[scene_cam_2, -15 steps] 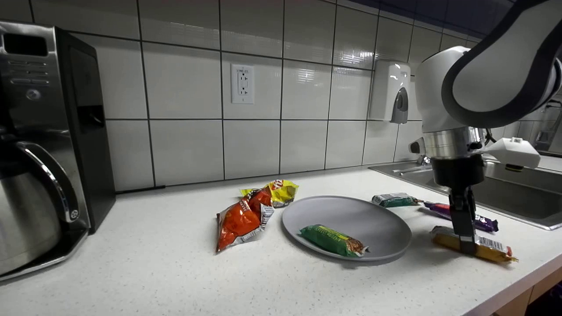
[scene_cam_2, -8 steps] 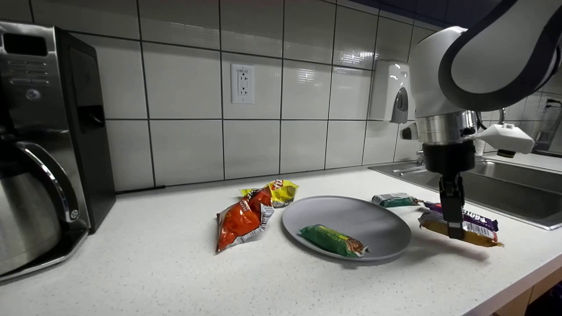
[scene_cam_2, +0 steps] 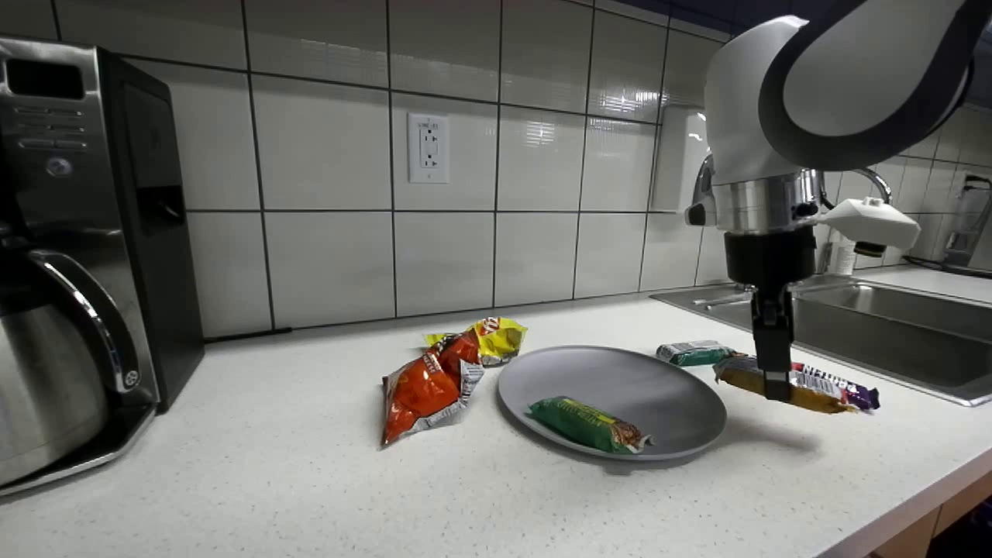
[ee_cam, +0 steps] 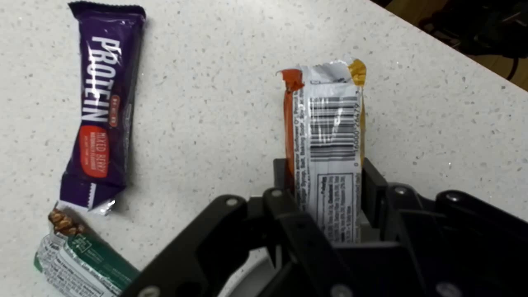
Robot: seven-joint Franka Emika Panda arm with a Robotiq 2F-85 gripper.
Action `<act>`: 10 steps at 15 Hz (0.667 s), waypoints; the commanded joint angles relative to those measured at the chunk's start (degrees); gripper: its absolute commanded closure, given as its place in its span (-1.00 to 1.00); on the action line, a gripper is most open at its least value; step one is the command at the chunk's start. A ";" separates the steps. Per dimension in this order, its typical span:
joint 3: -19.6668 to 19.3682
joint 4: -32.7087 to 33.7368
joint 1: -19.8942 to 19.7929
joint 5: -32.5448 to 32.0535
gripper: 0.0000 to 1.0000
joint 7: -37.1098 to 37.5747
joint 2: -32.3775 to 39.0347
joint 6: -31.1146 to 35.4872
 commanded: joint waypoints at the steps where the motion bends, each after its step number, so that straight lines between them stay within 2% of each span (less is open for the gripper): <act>1: 1.31 2.24 0.98 -0.09 0.65 0.58 0.98 -0.76; 10: 3.04 7.27 2.73 -0.67 0.65 4.74 6.55 1.35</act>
